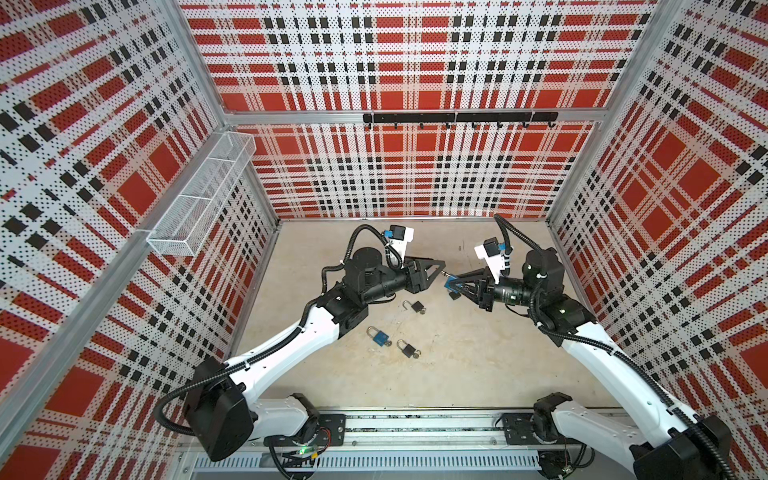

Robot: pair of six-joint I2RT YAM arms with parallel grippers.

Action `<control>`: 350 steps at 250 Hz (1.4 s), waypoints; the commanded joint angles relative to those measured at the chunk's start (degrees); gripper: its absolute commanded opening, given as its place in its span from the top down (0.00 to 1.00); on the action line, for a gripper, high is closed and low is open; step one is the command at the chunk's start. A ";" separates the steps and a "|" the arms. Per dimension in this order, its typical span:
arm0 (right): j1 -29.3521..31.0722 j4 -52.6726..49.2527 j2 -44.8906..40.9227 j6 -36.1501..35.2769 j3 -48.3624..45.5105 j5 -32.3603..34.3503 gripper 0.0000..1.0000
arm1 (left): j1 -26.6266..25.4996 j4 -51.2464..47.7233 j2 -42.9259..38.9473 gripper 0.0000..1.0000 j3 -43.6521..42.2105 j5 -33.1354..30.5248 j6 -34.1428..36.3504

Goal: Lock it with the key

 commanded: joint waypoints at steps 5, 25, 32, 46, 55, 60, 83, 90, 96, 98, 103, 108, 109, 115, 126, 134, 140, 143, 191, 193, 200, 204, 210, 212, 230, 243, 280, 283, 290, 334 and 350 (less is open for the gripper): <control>0.07 1.84 -0.75 1.10 2.52 -2.54 1.00 | 1.04 2.25 -0.48 0.47 0.49 5.16 0.93; 0.13 0.70 -0.12 1.46 3.08 -3.43 1.00 | 1.55 3.87 -0.75 0.47 -0.22 7.36 0.03; 0.12 0.81 0.12 1.80 3.08 -3.88 1.00 | 1.78 4.41 -0.78 0.48 -0.39 8.22 -0.12; 0.13 1.51 0.67 2.60 2.87 -4.56 1.00 | 1.91 4.79 -0.86 0.48 -0.61 9.44 -0.49; 0.08 2.43 1.11 3.52 2.68 -5.03 1.00 | 2.15 4.89 -0.83 0.49 -0.67 10.27 -0.52; 0.12 2.94 1.35 3.97 2.66 -5.06 1.00 | 2.17 5.04 -0.81 0.49 -0.75 10.71 -0.49; 0.12 4.20 2.53 5.33 3.07 -6.00 1.00 | 2.46 5.38 -0.82 0.49 -1.43 11.80 -0.60; 0.13 4.53 2.79 5.68 3.22 -6.02 1.00 | 2.53 5.51 -0.83 0.50 -1.63 12.06 -0.63; 0.12 4.54 2.96 5.86 3.36 -6.03 1.00 | 2.65 5.58 -0.78 0.50 -1.80 12.20 -0.66; 0.13 4.61 3.02 5.89 3.40 -6.03 1.00 | 2.68 5.66 -0.78 0.50 -1.85 12.28 -0.72; 0.12 4.78 3.12 6.03 3.55 -6.07 1.00 | 2.81 5.90 -0.69 0.51 -1.93 12.63 -0.89; 0.13 4.97 3.16 6.15 3.56 -6.00 1.00 | 2.95 6.16 -0.55 0.51 -2.01 13.06 -1.21; 0.13 4.97 3.21 6.16 3.56 -5.97 1.00 | 2.95 6.25 -0.58 0.51 -2.09 13.11 -1.24; 0.12 4.98 3.38 6.25 3.75 -5.87 1.00 | 3.18 6.69 -0.50 0.52 -2.24 13.59 -1.56; 0.13 4.89 3.51 6.39 4.07 -5.76 1.00 | 3.35 7.11 -0.42 0.53 -2.38 14.25 -1.97; 0.13 4.94 3.68 6.47 4.21 -5.79 1.00 | 3.54 7.17 -0.41 0.54 -2.54 14.46 -2.12; 0.12 4.98 3.78 6.52 4.42 -5.91 1.00 | 3.62 7.16 -0.43 0.54 -2.71 14.59 -2.16; 0.06 4.98 3.84 6.60 4.54 -5.93 1.00 | 3.70 7.15 -0.49 0.54 -2.80 14.65 -2.20; 0.06 6.64 4.76 8.14 5.39 -6.90 1.00 | 4.91 7.72 -1.29 0.55 -5.04 14.69 -3.13; 0.07 6.65 4.75 8.18 5.44 -6.97 1.00 | 5.01 7.80 -1.30 0.55 -5.06 14.73 -3.23; 0.13 6.73 4.91 8.27 5.61 -7.07 1.00 | 5.10 7.91 -1.37 0.55 -5.26 14.83 -3.28; 0.13 6.81 5.00 8.36 5.66 -7.23 1.00 | 5.11 7.93 -1.53 0.56 -5.37 14.87 -3.29; 0.13 7.00 5.09 8.60 5.75 -7.45 1.00 | 5.16 7.97 -1.54 0.56 -5.47 14.95 -3.41; 0.12 7.08 5.17 8.69 5.74 -7.55 1.00 | 5.18 7.97 -1.61 0.56 -5.47 14.93 -3.39; 0.08 7.39 5.44 9.02 6.01 -7.69 1.00 | 5.30 8.15 -1.82 0.58 -5.70 15.27 -3.64; 0.13 7.62 5.60 9.24 6.00 -7.78 1.00 | 5.47 8.54 -2.01 0.60 -6.02 15.27 -3.95; 0.11 7.80 5.80 9.56 5.84 -8.00 1.00 | 6.01 10.75 -2.71 0.63 -6.94 15.14 -5.29; 0.13 7.87 5.80 9.51 5.78 -8.08 1.00 | 6.08 11.04 -2.78 0.63 -6.98 15.18 -5.50; 0.07 8.04 5.84 9.73 5.63 -8.23 1.00 | 6.08 11.50 -2.97 0.63 -7.08 15.18 -5.65; 0.12 8.41 5.71 10.22 5.32 -8.83 1.00 | 6.83 12.24 -3.54 0.57 -6.87 14.63 -6.03; 0.08 8.50 5.63 10.49 5.28 -9.01 1.00 | 7.04 12.26 -3.36 0.56 -6.53 14.18 -5.87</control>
